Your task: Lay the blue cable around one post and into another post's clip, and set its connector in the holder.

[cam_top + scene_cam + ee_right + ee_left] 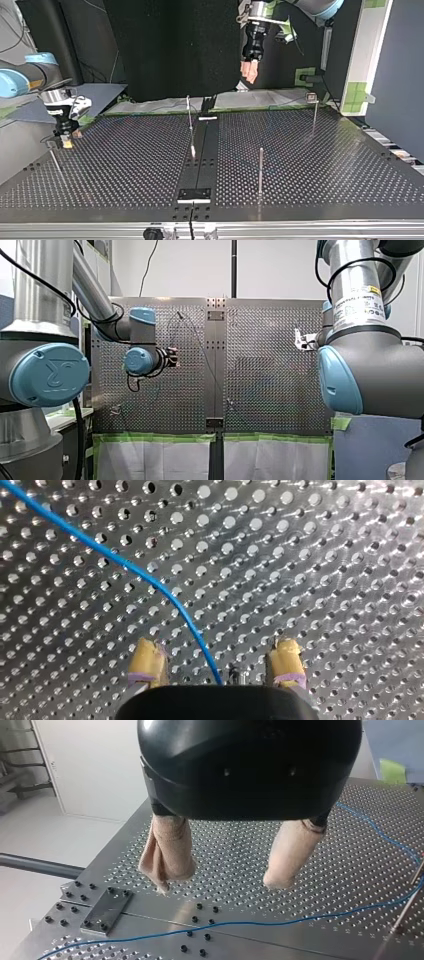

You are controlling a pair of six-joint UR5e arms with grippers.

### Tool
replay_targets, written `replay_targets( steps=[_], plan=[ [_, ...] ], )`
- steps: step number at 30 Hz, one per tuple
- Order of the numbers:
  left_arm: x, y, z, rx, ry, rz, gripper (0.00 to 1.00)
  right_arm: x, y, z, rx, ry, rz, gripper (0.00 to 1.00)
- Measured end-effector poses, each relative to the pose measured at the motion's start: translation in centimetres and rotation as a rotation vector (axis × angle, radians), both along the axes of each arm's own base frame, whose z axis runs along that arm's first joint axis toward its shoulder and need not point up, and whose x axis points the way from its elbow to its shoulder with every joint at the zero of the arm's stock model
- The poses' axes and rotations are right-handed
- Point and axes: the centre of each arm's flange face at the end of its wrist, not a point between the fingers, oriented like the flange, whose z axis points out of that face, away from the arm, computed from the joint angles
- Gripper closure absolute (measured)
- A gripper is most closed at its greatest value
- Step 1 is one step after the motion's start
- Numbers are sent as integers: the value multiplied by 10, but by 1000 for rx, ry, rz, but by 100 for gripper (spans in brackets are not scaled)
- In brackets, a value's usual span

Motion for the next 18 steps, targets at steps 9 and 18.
replay_targets(
  steps=[9,18],
  plan=[
    [0,0,0,-9,1,1,0,3,13,17,-6,39,-7,1],
    [1,1,0,-18,3,4,0,8,23,17,-8,41,1,1]
  ],
)
